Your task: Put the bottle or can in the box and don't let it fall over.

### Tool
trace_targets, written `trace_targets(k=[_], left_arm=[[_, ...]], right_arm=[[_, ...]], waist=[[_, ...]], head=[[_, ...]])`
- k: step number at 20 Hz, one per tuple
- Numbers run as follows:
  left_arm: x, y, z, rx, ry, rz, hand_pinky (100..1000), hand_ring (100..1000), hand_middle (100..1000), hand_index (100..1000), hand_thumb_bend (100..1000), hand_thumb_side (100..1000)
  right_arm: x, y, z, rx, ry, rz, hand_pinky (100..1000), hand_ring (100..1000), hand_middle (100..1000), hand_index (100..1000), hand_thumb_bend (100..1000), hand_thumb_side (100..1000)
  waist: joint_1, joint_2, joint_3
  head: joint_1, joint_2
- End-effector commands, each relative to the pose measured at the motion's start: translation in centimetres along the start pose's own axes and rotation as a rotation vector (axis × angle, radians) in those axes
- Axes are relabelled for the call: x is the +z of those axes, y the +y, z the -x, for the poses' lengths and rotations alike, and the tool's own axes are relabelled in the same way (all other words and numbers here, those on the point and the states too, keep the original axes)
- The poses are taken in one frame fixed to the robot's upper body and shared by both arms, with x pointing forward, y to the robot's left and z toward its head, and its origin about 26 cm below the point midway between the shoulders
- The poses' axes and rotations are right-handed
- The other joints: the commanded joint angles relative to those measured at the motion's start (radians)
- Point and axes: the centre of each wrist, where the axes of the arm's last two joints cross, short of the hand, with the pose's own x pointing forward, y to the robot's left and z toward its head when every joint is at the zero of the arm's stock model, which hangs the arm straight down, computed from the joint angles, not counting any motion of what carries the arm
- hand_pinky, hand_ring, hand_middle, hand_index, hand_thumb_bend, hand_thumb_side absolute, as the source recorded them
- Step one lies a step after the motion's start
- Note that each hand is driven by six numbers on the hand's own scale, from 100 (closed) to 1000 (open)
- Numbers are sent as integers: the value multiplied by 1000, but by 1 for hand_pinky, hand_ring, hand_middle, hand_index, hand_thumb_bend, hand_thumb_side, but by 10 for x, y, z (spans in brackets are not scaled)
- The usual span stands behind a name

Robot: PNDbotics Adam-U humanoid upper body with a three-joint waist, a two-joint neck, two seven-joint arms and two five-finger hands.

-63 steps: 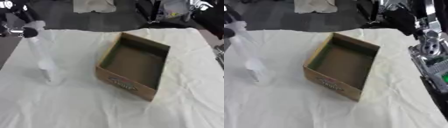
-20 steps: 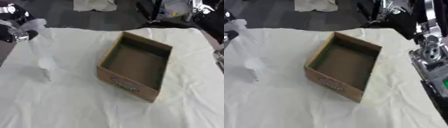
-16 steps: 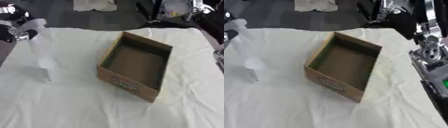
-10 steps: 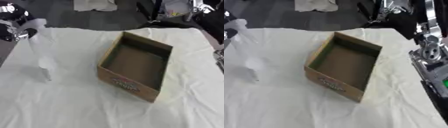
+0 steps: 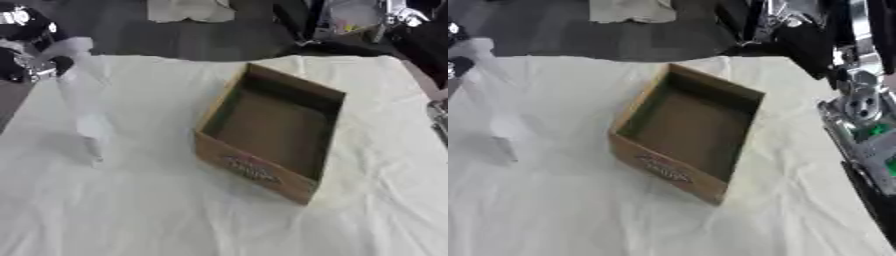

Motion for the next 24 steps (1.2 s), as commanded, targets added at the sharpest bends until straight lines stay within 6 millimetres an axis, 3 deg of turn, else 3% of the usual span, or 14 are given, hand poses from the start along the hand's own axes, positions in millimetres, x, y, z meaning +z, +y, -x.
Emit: trace_targets(k=[1,24], left_arm=[[8,15,-6,-17,-7,-39,765,603,659,757,179,523],[8,14,-8,10,-34,-48,739,566,611,716,151,488]], right_arm=[[-4,-4,-6,7,-22,2,903,754,730,748,100,368],[-3,-3,-5,3,-18,1,905,755,730,750,100,378]], waist=[[2,-16,0],[-1,-21,-3]], head=[[1,-11],[5,-21]])
